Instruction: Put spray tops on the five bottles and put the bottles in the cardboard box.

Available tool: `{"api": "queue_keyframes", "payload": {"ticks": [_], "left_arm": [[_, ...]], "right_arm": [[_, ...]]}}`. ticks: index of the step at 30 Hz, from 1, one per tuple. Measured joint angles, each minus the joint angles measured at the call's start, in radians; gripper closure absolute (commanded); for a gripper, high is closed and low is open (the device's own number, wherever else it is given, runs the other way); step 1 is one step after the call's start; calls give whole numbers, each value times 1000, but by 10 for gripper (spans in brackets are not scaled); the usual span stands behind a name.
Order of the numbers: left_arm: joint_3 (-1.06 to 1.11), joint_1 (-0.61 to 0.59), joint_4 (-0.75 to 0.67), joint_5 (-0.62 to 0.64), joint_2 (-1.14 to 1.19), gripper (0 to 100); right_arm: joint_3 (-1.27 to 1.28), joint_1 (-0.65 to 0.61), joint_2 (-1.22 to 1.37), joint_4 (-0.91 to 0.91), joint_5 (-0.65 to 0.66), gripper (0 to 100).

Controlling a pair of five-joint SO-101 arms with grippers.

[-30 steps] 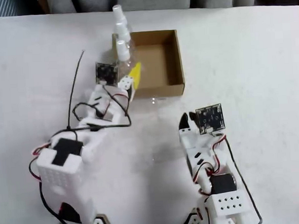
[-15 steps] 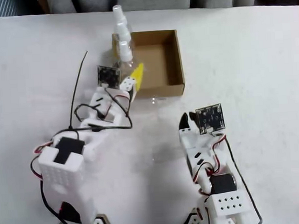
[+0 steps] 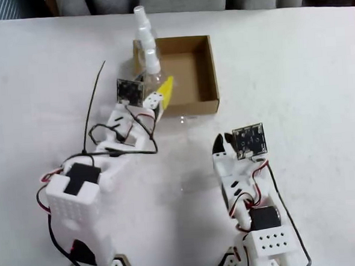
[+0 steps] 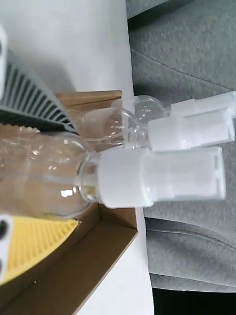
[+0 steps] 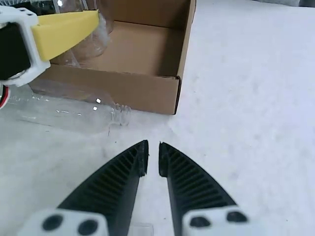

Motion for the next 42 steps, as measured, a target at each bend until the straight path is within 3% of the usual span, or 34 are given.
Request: {"api": "queue_keyframes", "payload": {"ticks": [4, 13, 18, 28, 37, 42], "left_arm": [[0, 0, 0, 0, 0, 771], [3, -23, 20, -8, 2, 643], [3, -29, 107, -8, -15, 629], [3, -44, 109, -8, -29, 623], [226, -35, 127, -8, -344, 624], [336, -12, 307, -8, -551, 624]], "right_arm": [[0, 0, 0, 0, 0, 981], [0, 0, 0, 0, 0, 981], [0, 0, 0, 0, 0, 981], [0, 0, 0, -6, 0, 981], [0, 0, 0, -26, 0, 981], [0, 0, 0, -26, 0, 981]]}}
